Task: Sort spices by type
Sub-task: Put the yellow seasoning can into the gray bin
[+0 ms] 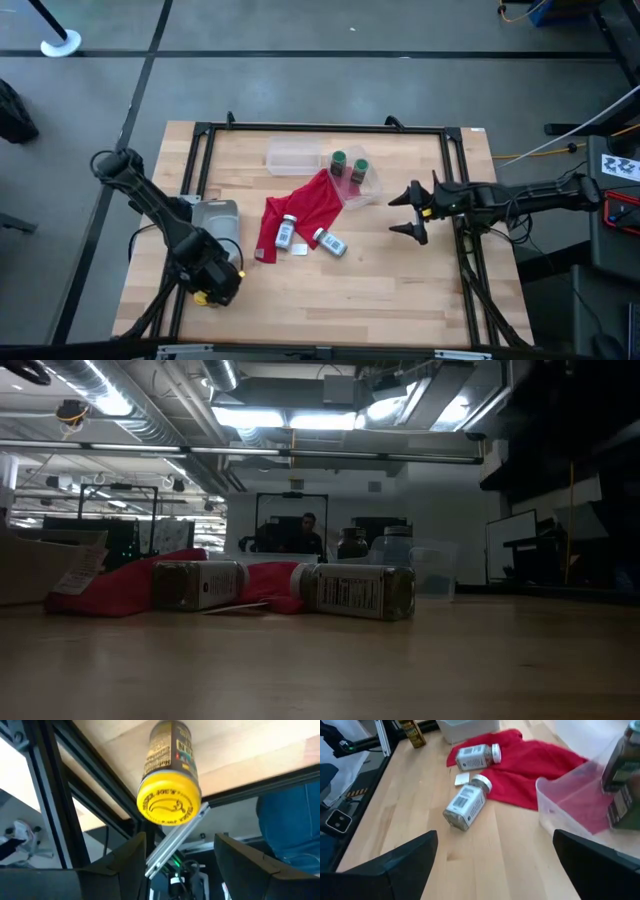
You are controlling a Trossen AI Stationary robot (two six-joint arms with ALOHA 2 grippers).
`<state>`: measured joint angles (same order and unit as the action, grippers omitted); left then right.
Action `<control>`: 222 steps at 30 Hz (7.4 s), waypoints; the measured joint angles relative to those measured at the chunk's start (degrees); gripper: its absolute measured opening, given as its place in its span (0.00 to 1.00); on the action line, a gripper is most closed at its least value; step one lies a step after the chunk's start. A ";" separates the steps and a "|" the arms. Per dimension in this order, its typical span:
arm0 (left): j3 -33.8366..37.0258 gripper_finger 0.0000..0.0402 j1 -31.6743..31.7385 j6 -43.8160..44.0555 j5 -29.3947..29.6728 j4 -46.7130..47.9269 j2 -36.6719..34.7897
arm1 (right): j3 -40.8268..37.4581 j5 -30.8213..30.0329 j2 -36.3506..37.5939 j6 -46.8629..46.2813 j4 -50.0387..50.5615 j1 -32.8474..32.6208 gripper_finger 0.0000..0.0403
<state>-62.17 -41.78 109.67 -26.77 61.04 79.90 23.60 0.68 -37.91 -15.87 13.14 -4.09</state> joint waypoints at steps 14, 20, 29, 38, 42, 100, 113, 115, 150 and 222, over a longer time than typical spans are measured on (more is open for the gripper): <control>2.18 0.55 -0.24 -2.36 0.36 0.19 2.59 | -8.05 6.46 0.46 -1.82 -10.88 -0.01 0.98; 3.15 0.55 -0.51 -2.13 0.27 -0.46 2.59 | -10.52 6.46 2.53 -2.45 -12.44 -0.01 0.98; 3.15 0.55 -2.14 -1.65 1.49 -0.92 2.55 | -10.89 6.46 4.42 -2.54 -12.63 -0.01 0.98; 3.15 0.55 -1.82 -2.56 1.65 -0.29 2.55 | -10.89 6.46 4.44 -2.53 -12.63 -0.01 0.98; 3.21 0.55 -1.08 -6.65 0.30 -0.02 2.57 | -10.89 6.46 4.44 -2.53 -12.61 -0.01 0.98; 3.72 0.65 -7.61 -4.67 8.38 -1.77 2.66 | -10.93 7.97 4.42 -2.51 -11.51 -0.01 0.98; 3.74 0.65 -8.55 -7.23 8.86 -2.19 6.52 | -10.93 7.99 4.44 -2.51 -11.45 -0.03 0.98; 3.74 0.65 -8.55 -8.18 8.88 -2.19 7.45 | -10.93 7.99 4.42 -2.51 -11.36 -0.02 0.98; -4.30 0.51 -5.03 -12.68 5.32 -3.16 2.77 | -10.91 8.87 4.44 -2.24 -11.37 -0.03 0.98; 16.06 0.56 50.56 -54.11 21.93 13.78 -13.43 | -10.91 8.86 22.40 4.15 -1.83 -0.01 0.98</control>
<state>-46.11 8.78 55.56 -4.84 74.82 66.48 12.69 9.54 -15.51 -11.71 11.31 -4.10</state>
